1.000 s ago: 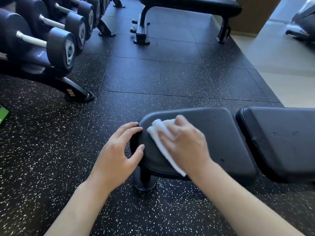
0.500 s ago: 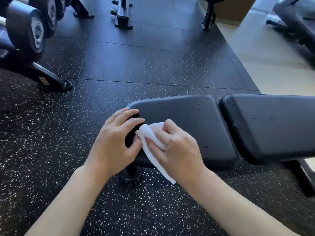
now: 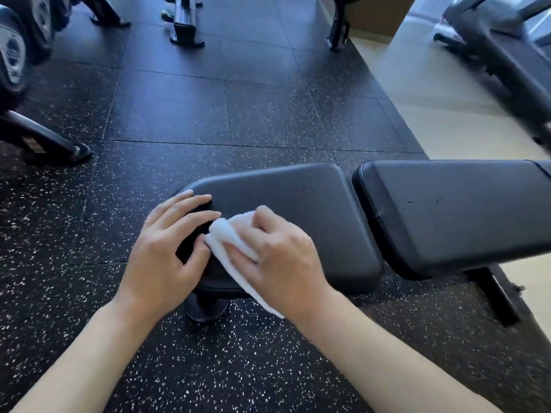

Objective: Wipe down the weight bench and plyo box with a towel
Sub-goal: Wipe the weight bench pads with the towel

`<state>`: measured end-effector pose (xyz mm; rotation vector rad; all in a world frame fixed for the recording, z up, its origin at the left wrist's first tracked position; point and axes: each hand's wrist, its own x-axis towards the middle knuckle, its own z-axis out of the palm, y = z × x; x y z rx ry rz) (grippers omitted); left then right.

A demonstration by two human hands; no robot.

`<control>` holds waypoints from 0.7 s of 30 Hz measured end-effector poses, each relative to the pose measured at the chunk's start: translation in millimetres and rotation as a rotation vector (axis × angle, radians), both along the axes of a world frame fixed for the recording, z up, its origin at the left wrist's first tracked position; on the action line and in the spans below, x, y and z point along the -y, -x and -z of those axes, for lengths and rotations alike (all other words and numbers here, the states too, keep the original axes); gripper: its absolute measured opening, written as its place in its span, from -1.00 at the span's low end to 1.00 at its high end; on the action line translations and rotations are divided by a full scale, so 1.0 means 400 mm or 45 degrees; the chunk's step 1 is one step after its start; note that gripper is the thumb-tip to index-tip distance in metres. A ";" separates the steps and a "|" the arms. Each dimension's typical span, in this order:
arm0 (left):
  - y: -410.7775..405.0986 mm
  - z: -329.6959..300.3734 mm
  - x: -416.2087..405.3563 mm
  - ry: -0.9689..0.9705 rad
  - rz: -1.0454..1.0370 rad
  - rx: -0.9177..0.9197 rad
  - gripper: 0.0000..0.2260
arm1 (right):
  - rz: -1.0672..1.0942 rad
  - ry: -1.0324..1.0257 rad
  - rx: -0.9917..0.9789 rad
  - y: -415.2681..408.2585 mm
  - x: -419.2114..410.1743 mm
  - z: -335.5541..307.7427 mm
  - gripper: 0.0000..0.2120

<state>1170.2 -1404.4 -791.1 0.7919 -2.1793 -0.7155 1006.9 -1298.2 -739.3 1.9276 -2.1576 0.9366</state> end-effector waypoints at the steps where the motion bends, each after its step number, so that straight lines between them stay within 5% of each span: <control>1: 0.001 0.001 0.000 -0.006 0.002 0.002 -0.68 | 0.009 -0.015 -0.022 0.018 0.001 0.003 -0.66; 8: 0.005 -0.001 -0.009 -0.003 -0.027 0.037 -0.66 | 0.439 -0.109 -0.013 0.246 0.015 0.001 -0.73; 16: 0.010 0.000 -0.005 -0.009 -0.057 0.023 -0.62 | -0.012 -0.074 -0.070 0.016 0.043 -0.004 -0.75; 21: 0.022 -0.004 -0.019 0.006 -0.102 0.048 -0.64 | 0.495 -0.200 -0.061 0.289 0.071 0.005 -0.72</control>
